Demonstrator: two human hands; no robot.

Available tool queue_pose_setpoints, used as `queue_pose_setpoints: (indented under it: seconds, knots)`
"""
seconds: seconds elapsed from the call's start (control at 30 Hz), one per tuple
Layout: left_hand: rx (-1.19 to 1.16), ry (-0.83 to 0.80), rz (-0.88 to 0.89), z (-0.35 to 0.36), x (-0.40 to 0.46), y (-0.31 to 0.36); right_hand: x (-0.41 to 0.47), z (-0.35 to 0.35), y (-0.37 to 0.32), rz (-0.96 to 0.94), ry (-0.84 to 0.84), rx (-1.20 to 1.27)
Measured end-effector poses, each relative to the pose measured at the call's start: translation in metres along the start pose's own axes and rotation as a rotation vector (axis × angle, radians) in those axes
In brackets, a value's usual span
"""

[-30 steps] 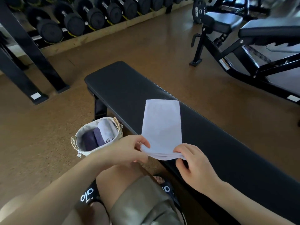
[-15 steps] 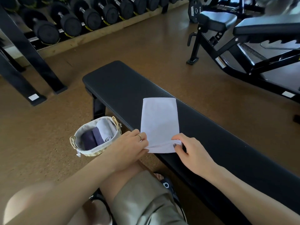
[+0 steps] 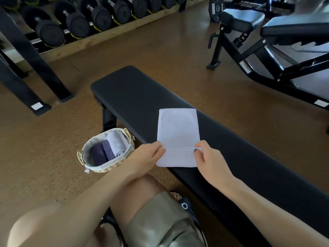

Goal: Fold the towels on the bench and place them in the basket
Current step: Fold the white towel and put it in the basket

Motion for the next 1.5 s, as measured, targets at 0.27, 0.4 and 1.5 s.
queue_pose_setpoints:
  seconds: [0.27,0.4,1.5]
  knots:
    - [-0.014,0.058,-0.056,0.001,0.001,0.0,0.004,0.008,-0.002,-0.025,0.113,-0.029]
    - [0.167,0.035,-0.058,0.0,0.007,0.01,0.006,0.006,0.0,-0.022,0.149,-0.052]
    - [0.174,0.032,0.196,-0.023,0.023,0.026,0.035,-0.028,0.003,-0.382,0.043,-0.197]
Point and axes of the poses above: each hand's wrist, its own x-axis towards the middle knuckle, its own z-axis out of the palm, y = z × x, the point moved 6 cm from there along x, towards the middle knuckle, and after that the axes turned 5 degrees about z, right-handed, at the moved point
